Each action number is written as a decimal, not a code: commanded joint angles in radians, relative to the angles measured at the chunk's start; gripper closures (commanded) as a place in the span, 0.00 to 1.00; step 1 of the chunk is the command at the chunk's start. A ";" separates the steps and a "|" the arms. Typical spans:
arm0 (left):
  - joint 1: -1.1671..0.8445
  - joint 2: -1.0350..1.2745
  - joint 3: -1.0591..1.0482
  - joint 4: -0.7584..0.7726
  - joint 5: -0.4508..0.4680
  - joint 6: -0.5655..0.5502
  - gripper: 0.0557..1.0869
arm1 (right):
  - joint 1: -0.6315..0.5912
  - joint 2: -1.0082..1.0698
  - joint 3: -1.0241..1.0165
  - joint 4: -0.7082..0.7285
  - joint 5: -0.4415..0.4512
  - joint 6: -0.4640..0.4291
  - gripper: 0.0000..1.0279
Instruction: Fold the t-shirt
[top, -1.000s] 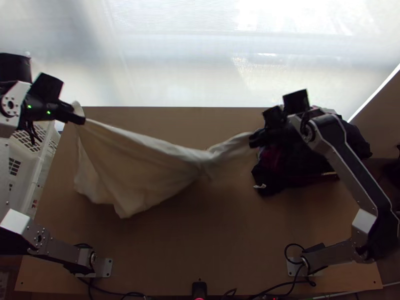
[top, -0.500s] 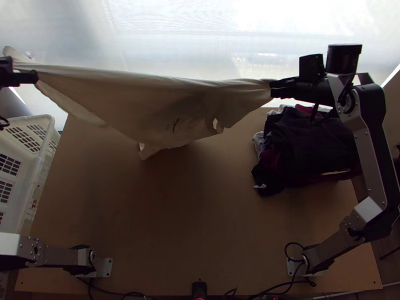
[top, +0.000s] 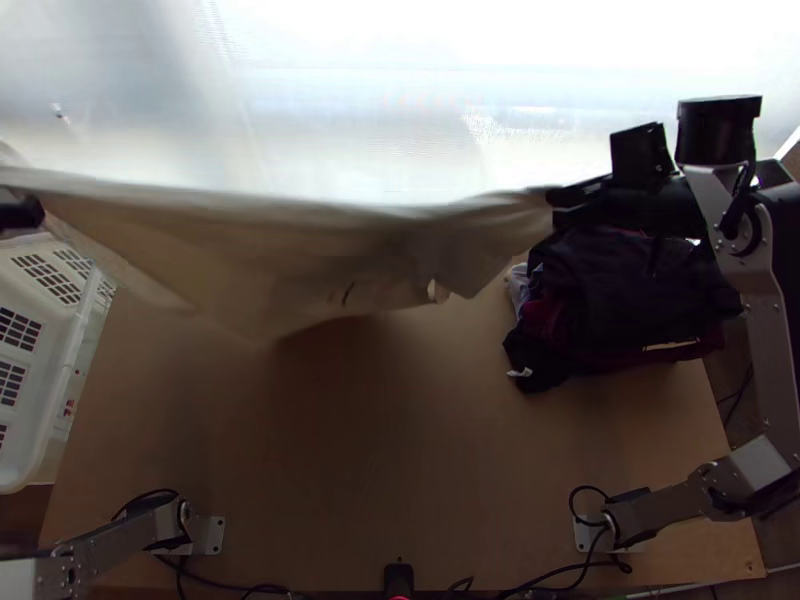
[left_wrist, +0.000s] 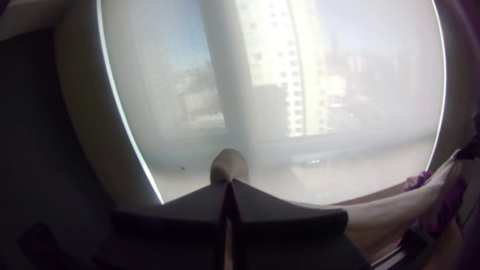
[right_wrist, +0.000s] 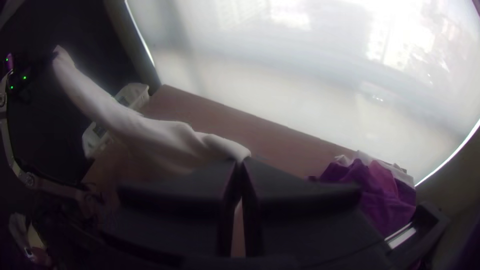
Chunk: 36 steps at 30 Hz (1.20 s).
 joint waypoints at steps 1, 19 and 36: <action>-0.084 -0.159 -0.070 -0.165 0.028 0.069 0.96 | 0.113 -0.100 -0.026 -0.176 -0.019 -0.044 0.97; -0.135 -0.416 -0.535 -0.158 0.007 0.212 0.96 | 0.068 -0.298 -0.507 -0.091 -0.026 -0.084 0.97; -0.007 -0.074 -0.961 0.525 -0.093 0.283 0.95 | -0.053 0.009 -0.621 0.384 0.044 -0.016 0.97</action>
